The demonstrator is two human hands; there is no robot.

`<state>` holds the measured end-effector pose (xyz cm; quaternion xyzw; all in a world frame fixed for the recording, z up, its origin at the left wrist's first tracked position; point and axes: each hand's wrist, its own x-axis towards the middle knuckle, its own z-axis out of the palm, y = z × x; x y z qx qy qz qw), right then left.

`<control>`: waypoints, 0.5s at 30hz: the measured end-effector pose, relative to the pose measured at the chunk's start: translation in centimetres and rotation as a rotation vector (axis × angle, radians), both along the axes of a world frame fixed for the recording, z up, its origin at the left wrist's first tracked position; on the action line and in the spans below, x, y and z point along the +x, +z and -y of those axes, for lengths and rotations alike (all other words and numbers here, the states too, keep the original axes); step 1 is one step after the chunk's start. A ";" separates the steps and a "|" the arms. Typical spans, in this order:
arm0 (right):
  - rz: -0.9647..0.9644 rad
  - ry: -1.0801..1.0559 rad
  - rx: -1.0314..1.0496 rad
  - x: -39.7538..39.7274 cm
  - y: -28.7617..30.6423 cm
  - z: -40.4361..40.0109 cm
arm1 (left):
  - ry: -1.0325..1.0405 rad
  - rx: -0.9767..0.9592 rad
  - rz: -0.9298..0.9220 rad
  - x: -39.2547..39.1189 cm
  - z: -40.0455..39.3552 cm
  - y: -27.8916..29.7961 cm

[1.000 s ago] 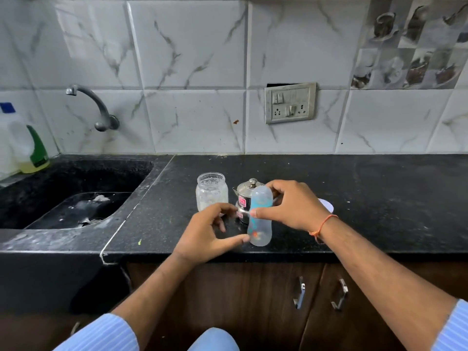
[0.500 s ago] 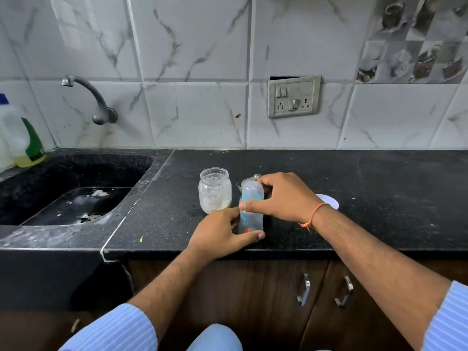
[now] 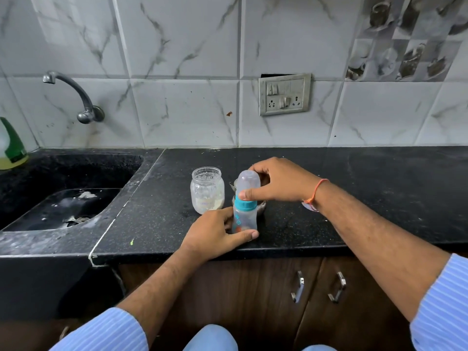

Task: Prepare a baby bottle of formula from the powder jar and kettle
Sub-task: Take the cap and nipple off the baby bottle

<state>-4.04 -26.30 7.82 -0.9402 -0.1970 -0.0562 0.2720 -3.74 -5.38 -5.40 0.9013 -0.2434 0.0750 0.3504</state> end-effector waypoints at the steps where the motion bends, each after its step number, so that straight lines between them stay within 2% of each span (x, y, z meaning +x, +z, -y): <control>1: -0.010 0.002 -0.002 0.1 0.4 0.1 | -0.005 -0.003 -0.010 0.0 0.0 0.0; 8: -0.127 -0.022 0.434 0.5 0.6 3.2 | 0.001 -0.052 -0.059 0.5 -0.4 -0.3; 15: -0.206 -0.201 0.532 1.0 -2.6 8.3 | 0.015 -0.110 -0.067 0.7 -0.4 -0.4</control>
